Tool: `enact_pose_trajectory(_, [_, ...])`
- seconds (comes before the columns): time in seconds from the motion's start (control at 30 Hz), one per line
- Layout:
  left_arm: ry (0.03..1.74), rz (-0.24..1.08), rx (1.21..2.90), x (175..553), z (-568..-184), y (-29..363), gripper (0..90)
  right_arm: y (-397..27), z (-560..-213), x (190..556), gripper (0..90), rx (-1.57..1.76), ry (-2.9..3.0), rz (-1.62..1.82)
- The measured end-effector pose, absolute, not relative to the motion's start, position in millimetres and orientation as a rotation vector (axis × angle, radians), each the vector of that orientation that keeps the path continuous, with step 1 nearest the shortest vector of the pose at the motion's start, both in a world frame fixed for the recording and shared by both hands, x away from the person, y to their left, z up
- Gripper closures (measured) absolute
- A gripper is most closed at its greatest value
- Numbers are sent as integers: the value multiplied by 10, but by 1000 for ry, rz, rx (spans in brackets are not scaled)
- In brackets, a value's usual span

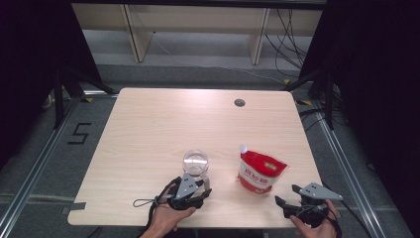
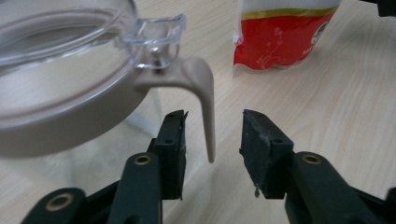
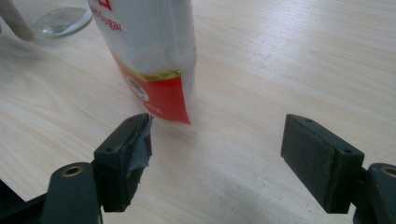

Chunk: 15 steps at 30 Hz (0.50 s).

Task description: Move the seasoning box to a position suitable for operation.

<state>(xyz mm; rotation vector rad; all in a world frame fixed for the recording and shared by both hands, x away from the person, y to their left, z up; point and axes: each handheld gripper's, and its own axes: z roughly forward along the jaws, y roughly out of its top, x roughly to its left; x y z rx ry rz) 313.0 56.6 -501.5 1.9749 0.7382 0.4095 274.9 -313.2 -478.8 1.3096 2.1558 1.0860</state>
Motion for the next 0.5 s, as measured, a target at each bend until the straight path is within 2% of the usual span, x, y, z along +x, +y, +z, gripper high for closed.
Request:
enact_pose_trajectory(0.27, [721,412,1989,3218,-5039,517,809,-3162,-4805,2775,256,1252,2166,1079])
enact_pose_trajectory(0.5, [730,332,1972,3210,-5011,634,832,-3134,-4808,2765,256,1295,2162,1089])
